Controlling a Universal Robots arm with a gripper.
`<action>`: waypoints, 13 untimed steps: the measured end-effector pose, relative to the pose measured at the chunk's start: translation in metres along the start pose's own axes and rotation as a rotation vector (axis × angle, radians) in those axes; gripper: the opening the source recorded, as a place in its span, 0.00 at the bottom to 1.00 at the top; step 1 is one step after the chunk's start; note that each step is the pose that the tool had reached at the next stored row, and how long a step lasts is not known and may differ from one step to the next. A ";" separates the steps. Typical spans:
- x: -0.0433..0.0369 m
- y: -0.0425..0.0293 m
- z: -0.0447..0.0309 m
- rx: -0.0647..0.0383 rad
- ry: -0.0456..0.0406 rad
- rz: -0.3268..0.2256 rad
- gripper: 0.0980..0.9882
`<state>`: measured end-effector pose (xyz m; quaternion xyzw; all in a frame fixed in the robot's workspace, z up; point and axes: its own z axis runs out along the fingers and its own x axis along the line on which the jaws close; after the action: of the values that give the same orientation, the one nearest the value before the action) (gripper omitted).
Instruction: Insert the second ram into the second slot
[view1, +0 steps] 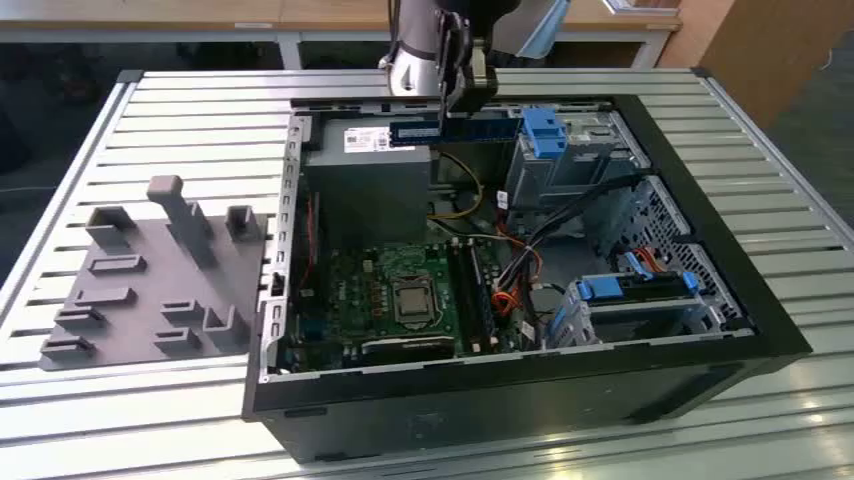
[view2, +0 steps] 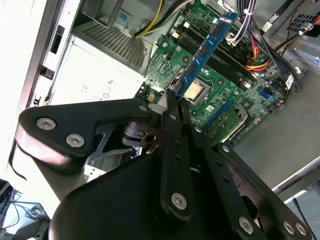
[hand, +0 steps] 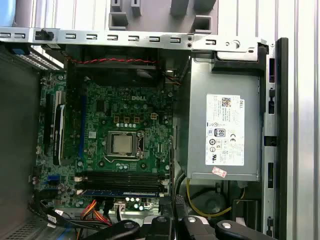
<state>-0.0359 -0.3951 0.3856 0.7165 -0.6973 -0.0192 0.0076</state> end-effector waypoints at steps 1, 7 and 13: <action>0.0000 0.0000 0.0000 0.000 0.0000 0.000 0.04; 0.0013 0.0001 0.0000 0.000 0.0000 0.000 0.04; 0.0022 0.0001 -0.0001 0.000 0.0001 0.000 0.04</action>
<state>-0.0359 -0.3973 0.3857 0.7165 -0.6973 -0.0192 0.0077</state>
